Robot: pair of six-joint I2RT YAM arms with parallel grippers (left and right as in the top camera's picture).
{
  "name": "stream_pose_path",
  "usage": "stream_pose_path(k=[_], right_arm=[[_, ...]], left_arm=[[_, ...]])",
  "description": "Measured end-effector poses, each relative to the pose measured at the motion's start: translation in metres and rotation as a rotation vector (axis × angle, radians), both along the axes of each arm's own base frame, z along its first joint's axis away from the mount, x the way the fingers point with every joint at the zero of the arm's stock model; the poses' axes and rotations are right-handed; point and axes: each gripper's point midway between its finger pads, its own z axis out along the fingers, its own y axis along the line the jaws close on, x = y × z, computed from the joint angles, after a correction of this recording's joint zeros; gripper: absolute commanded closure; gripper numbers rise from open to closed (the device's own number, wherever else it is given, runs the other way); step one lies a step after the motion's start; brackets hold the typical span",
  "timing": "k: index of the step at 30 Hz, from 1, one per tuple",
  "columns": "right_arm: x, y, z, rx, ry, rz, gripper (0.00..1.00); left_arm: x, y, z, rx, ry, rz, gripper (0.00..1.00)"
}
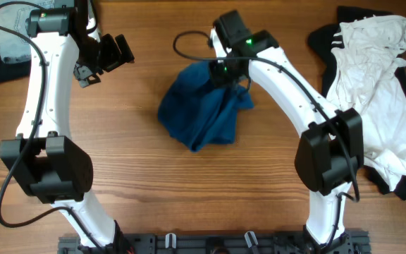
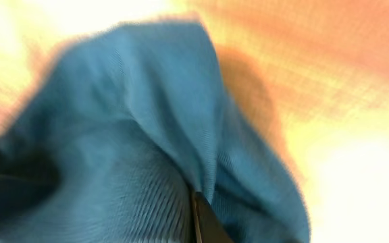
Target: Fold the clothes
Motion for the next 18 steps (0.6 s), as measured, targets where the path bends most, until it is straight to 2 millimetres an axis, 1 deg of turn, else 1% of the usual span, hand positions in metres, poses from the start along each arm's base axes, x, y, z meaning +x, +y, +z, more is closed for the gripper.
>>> stream_pose_path(k=[2,3,4,6,9,11,14,16,17,18], right_arm=[[0.003,0.0,0.015,0.001,-0.016,-0.006,0.96],[0.003,-0.003,0.022,-0.01,-0.023,-0.016,0.96],[0.003,-0.008,0.026,-0.03,-0.027,-0.03,0.96],[0.001,-0.024,0.025,-0.107,-0.024,-0.072,0.96],[0.002,-0.038,0.022,-0.144,-0.021,-0.106,0.96],[0.001,-0.051,0.011,-0.171,-0.001,-0.133,0.96],[-0.005,-0.077,-0.017,-0.207,0.056,-0.195,0.96],[-0.006,-0.088,-0.03,-0.214,0.074,-0.219,0.96],[-0.007,-0.091,-0.033,-0.216,0.079,-0.228,0.96],[-0.008,-0.093,-0.035,-0.218,0.084,-0.235,0.9]], left_arm=[[0.0,0.0,0.0,0.0,0.0,0.0,0.0],[0.0,0.0,0.0,0.0,0.0,0.0,0.0],[0.0,0.0,0.0,0.0,0.0,0.0,0.0],[0.0,0.0,0.0,0.0,0.0,0.0,0.0],[0.0,0.0,0.0,0.0,0.0,0.0,0.0],[0.0,0.0,0.0,0.0,0.0,0.0,0.0],[0.0,0.0,0.0,0.0,0.0,0.0,0.0],[0.0,0.0,0.0,0.0,0.0,0.0,0.0],[0.0,0.0,0.0,0.0,0.0,0.0,0.0],[0.0,0.0,0.0,0.0,0.0,0.0,0.0]])
